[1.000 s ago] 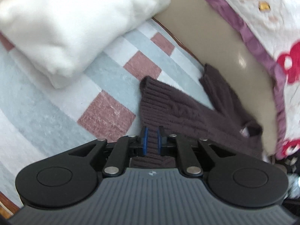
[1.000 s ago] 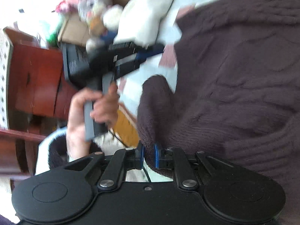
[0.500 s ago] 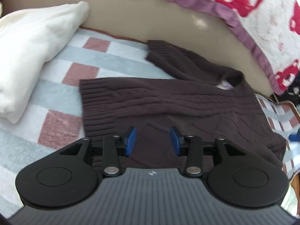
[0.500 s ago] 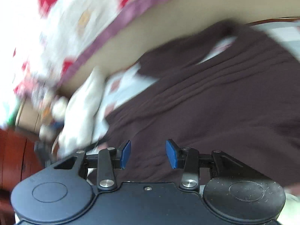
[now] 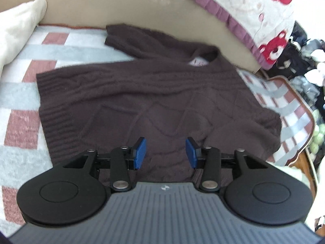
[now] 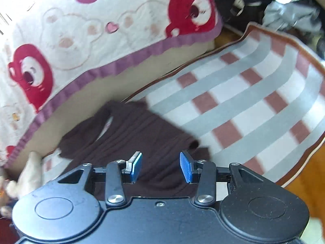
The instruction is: Fold clothes
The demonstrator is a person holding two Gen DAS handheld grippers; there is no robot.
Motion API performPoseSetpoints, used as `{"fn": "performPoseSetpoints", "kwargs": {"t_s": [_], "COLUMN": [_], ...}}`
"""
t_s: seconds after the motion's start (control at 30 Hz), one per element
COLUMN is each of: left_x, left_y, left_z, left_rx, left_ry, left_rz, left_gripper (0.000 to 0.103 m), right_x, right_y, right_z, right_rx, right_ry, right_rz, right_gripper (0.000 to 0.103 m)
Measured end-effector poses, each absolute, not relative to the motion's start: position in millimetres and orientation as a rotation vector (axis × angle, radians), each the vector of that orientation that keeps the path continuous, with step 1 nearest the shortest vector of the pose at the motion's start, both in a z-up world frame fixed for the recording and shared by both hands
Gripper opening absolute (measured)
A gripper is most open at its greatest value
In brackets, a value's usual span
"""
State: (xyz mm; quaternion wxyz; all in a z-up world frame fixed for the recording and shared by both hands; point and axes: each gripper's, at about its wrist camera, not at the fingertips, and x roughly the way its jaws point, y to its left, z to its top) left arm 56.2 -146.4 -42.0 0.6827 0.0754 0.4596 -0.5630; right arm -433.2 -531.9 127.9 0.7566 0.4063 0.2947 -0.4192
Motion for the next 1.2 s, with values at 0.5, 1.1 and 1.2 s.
{"fn": "performPoseSetpoints", "kwargs": {"t_s": [0.5, 1.1, 1.2], "left_x": [37.9, -102.1, -112.9], "left_y": [-136.4, -344.8, -367.9], "left_z": [-29.1, 19.7, 5.8], "left_rx": [0.24, 0.615, 0.615], "left_ry": [0.962, 0.856, 0.88], "left_rz": [-1.18, -1.462, -1.52], "left_gripper": [0.046, 0.046, 0.046], "right_x": [-349.1, -444.1, -444.9], "right_y": [-569.7, -591.5, -589.1], "right_z": [42.0, -51.6, -68.2], "right_rx": [0.864, 0.946, 0.932], "right_ry": [0.7, 0.581, 0.497], "right_rz": [-0.753, -0.945, -0.901], "right_gripper": [0.048, 0.06, 0.06]}}
